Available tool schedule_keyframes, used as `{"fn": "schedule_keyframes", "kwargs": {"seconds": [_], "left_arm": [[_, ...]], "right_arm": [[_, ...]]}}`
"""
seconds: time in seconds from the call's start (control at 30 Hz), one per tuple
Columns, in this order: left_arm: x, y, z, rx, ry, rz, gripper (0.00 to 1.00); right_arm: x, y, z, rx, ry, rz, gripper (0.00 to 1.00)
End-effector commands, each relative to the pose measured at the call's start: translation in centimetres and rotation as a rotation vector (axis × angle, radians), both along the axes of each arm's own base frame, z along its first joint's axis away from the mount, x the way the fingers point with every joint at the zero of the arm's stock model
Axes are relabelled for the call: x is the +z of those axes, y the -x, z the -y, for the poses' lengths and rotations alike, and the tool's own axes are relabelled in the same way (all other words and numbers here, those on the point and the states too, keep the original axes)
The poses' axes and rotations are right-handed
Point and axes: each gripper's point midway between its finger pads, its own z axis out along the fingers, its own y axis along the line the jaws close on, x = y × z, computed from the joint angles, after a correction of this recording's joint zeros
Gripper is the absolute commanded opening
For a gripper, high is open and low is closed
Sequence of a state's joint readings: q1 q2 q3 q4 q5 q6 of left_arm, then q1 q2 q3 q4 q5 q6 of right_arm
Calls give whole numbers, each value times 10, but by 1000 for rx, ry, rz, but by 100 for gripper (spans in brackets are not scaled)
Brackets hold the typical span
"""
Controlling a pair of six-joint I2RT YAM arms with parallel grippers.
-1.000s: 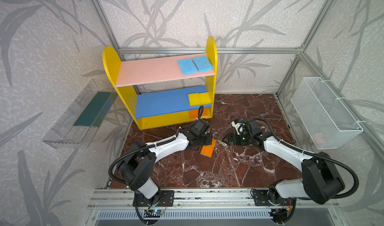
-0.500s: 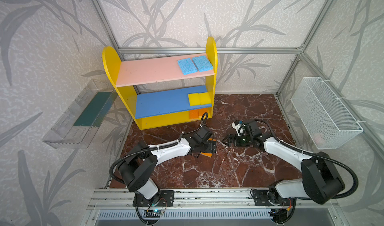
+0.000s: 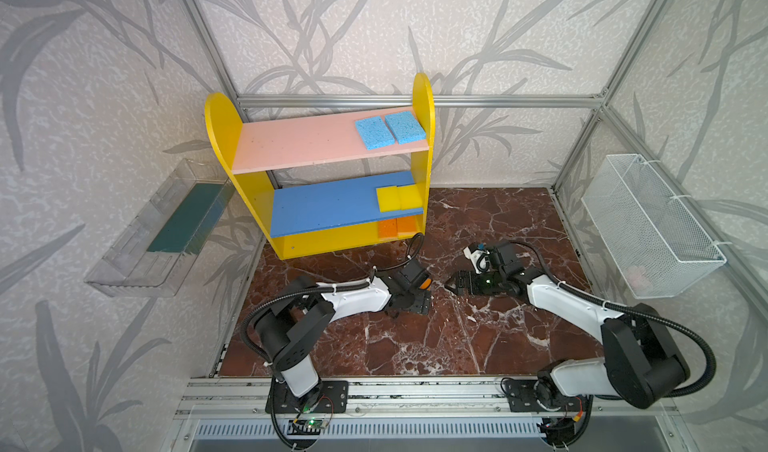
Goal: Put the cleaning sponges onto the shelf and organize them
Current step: 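Carry the sponge with the left gripper to the shelf base beside the orange sponges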
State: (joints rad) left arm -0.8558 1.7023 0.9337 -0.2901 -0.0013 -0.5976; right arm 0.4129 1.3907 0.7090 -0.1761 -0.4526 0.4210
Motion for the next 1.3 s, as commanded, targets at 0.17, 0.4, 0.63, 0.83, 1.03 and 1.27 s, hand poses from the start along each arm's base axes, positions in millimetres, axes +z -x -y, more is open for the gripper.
{"fn": "schedule_keyframes", "kwargs": {"seconds": [0.17, 0.4, 0.63, 0.83, 1.03, 1.27], "left_arm": [[-9, -1, 3, -29, -83, 16, 82], [-5, 0, -1, -47, -169, 54, 67], [7, -4, -17, 22, -198, 84, 66], [37, -26, -49, 133, -164, 180, 66], [61, -59, -97, 325, -56, 296, 65], [71, -95, -142, 437, -61, 340, 65]], "right_arm": [[-1, -1, 2, 0, 6, 17, 99], [1, -2, 5, -15, 6, 18, 99], [3, -3, 7, -25, 2, 25, 99], [4, -3, 7, -27, -4, 29, 99], [6, -4, 6, -30, -11, 38, 99], [7, -5, 5, -28, -18, 38, 99]]}}
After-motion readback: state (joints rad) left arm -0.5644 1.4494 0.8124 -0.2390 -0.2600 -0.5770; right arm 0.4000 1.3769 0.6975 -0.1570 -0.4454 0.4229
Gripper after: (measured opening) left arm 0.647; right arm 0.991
